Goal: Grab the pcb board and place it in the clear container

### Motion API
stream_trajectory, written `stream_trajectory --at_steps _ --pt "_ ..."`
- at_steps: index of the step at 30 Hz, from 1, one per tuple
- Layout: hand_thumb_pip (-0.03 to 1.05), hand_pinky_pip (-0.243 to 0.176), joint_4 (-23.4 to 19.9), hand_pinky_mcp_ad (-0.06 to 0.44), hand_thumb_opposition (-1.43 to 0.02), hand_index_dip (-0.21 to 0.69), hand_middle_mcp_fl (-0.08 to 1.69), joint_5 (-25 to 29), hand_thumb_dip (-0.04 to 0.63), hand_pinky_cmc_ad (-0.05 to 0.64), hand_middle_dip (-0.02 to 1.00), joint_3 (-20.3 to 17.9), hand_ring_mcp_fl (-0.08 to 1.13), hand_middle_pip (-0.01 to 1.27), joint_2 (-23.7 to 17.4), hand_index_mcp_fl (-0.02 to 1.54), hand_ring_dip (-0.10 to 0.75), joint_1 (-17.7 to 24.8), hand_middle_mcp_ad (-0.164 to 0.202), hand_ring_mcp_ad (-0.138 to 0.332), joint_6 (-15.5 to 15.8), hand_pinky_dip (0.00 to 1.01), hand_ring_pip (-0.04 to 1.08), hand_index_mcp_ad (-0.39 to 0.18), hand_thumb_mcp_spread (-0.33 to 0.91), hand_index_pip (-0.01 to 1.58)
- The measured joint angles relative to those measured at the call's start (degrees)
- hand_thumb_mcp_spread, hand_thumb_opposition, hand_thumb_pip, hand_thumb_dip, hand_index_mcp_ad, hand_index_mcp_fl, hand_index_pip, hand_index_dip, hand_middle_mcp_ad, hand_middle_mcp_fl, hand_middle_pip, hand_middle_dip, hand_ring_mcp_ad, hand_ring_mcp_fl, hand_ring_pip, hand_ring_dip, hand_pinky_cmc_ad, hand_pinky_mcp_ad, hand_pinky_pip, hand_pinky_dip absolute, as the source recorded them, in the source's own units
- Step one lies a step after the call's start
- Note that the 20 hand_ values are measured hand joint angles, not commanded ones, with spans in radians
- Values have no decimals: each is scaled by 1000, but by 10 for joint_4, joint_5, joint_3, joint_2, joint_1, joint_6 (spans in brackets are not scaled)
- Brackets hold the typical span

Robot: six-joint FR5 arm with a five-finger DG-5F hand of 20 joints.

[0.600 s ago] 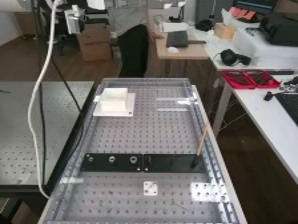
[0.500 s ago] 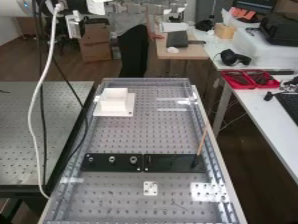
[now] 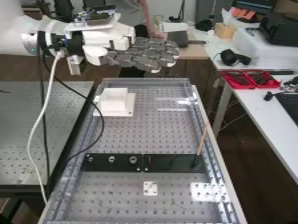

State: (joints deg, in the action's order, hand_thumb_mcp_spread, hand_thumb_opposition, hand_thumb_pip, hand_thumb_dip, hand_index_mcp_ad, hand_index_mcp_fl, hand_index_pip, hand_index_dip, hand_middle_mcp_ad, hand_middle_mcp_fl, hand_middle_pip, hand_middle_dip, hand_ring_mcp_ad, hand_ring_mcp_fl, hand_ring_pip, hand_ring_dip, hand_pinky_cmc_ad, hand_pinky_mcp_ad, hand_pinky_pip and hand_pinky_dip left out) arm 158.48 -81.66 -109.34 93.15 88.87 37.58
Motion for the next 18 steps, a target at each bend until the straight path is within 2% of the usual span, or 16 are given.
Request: stream_trajectory --at_steps 3,6,12,18 --pt "218 -105 -16 103 -604 91 24 8 10 129 31 -13 0 120 10 108 -23 -3 21 152 -8 309 72 -19 293 98" --pt "232 -106 -36 103 -632 108 24 16 28 145 51 -25 0 122 23 152 -23 -3 21 150 -13 318 72 -37 326 101" --pt "295 -106 -58 99 -670 185 37 26 38 148 70 -36 0 131 51 239 -23 -5 24 152 -16 318 70 -47 389 110" --pt "326 -106 -87 99 -714 202 37 31 93 145 89 -47 0 131 79 307 -19 -13 24 152 -17 253 70 -86 445 152"
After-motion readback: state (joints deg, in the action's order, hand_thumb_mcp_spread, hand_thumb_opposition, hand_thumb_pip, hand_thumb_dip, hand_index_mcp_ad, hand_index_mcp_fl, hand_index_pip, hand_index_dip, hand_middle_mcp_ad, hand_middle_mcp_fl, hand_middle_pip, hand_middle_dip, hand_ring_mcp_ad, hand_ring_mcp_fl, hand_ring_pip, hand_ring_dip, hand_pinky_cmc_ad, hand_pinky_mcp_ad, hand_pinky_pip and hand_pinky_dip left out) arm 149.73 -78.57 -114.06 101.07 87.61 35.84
